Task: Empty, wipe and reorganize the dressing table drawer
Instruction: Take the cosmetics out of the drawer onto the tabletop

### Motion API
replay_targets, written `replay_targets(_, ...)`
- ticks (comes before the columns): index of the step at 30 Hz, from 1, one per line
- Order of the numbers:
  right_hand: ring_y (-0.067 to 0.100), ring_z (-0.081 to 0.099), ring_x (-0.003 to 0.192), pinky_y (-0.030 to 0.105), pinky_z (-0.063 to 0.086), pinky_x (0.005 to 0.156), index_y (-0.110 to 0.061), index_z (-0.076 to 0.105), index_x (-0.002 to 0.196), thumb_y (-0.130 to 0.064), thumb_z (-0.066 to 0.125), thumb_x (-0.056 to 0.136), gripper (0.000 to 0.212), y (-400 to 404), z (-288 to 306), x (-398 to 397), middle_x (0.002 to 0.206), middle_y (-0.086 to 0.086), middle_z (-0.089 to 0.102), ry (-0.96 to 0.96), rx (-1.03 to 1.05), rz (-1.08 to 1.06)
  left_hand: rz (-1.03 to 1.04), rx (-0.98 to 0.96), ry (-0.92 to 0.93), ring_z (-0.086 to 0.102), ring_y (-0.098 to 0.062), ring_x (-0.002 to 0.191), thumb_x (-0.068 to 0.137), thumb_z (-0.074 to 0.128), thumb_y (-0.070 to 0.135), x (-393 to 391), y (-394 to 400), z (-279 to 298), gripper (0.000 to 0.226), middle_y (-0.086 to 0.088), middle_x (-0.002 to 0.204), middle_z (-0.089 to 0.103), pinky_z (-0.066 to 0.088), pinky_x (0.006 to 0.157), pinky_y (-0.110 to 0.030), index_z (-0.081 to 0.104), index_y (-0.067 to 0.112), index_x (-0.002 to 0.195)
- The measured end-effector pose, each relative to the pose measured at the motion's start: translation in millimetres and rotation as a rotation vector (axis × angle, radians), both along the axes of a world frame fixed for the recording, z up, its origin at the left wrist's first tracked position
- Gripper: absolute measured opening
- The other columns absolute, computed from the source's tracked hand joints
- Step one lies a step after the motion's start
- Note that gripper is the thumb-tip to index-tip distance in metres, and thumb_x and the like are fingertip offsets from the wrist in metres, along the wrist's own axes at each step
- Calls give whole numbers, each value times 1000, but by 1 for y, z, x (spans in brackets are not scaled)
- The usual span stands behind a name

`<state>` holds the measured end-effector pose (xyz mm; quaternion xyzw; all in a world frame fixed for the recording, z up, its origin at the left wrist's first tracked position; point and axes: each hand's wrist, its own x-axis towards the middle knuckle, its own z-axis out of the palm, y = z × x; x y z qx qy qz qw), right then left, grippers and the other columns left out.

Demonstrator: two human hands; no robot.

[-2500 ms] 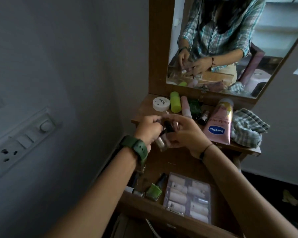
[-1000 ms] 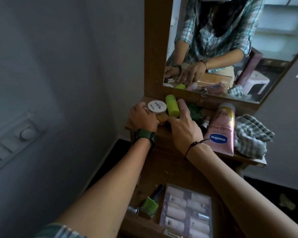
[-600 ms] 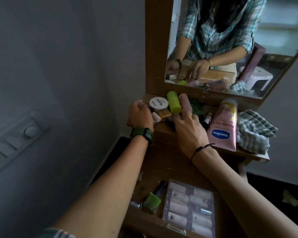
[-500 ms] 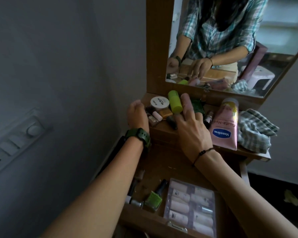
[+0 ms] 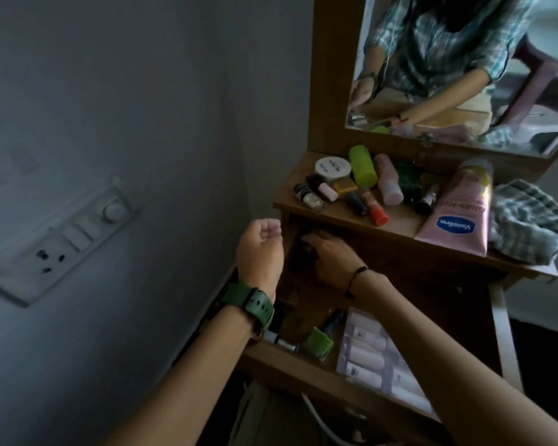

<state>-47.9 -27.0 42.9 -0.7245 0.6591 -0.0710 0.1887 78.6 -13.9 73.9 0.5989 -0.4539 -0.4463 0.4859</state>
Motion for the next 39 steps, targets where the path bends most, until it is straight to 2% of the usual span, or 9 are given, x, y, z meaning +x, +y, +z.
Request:
replay_targets(2, 30, 43, 127, 37, 38, 105, -10, 40, 137, 1, 48, 86, 53, -11, -5, 3, 140, 14, 43, -34, 21, -26, 1, 2, -61, 54, -17, 110, 90, 46, 4, 0, -17, 2, 35, 1, 117, 54, 45, 97, -32, 52, 15, 123)
replay_targets(4, 32, 47, 120, 39, 43, 100, -7, 44, 131, -1, 48, 86, 46, -17, -9, 6, 133, 16, 48, -74, 37, -65, -89, 16, -116, 55, -27, 117, 90, 48, 11, -6, -40, 9, 47, -4, 132, 50, 45, 102, -42, 39, 19, 136)
replay_targets(7, 31, 49, 118, 37, 45, 95, -9, 43, 132, -1, 49, 86, 48, -17, -15, 8, 130, 15, 51, -86, 53, -87, -244, 36, -342, 56, -37, 117, 89, 50, 13, -22, -62, 24, 52, -13, 135, 50, 48, 98, -50, 37, 22, 139)
replay_targets(11, 29, 46, 122, 34, 43, 100, -10, 43, 134, 0, 49, 87, 48, -16, -22, 7, 138, 12, 43, -2, 43, -43, -397, -18, -559, 61, -37, 107, 89, 49, 9, -36, -70, 36, 43, -18, 120, 61, 52, 92, -44, 48, 15, 131)
replay_targets(19, 36, 45, 117, 39, 45, 93, -13, 42, 134, 2, 50, 83, 53, -7, -29, 8, 141, 13, 31, 31, 15, 3, -454, -41, -633, 58, -33, 115, 89, 56, 13, -44, -77, 35, 52, -14, 135, 51, 49, 97, -45, 40, 13, 139)
replay_targets(24, 37, 38, 123, 40, 43, 98, -20, 41, 136, -2, 46, 88, 51, -2, -31, 6, 142, 13, 28, 93, -17, 30, -466, 1, -656, 53, -34, 121, 88, 56, 12, -41, -80, 31, 65, -17, 136, 50, 46, 101, -48, 26, 17, 145)
replay_targets(32, 34, 31, 130, 41, 43, 100, -21, 47, 132, -6, 45, 91, 43, 2, -30, 2, 143, 8, 31, 191, -38, 119, -465, -34, -664, 55, -34, 118, 85, 53, 5, -37, -78, 28, 64, -13, 138, 48, 46, 101, -45, 31, 20, 143)
replay_targets(36, 32, 29, 131, 41, 41, 103, -21, 48, 131, -6, 46, 91, 42, 3, -33, -1, 143, 8, 34, 168, -30, 109, -475, -33, -642, 58, -35, 112, 84, 52, 3, -36, -76, 27, 64, -16, 129, 53, 50, 97, -42, 34, 28, 140)
replay_targets(39, 30, 33, 128, 40, 43, 100, -20, 50, 127, -5, 46, 91, 40, 3, -33, -3, 140, 7, 41, 139, -20, 97, -431, -69, -639, 55, -32, 113, 86, 49, 1, -37, -71, 32, 58, -14, 133, 47, 48, 91, -34, 38, 25, 137)
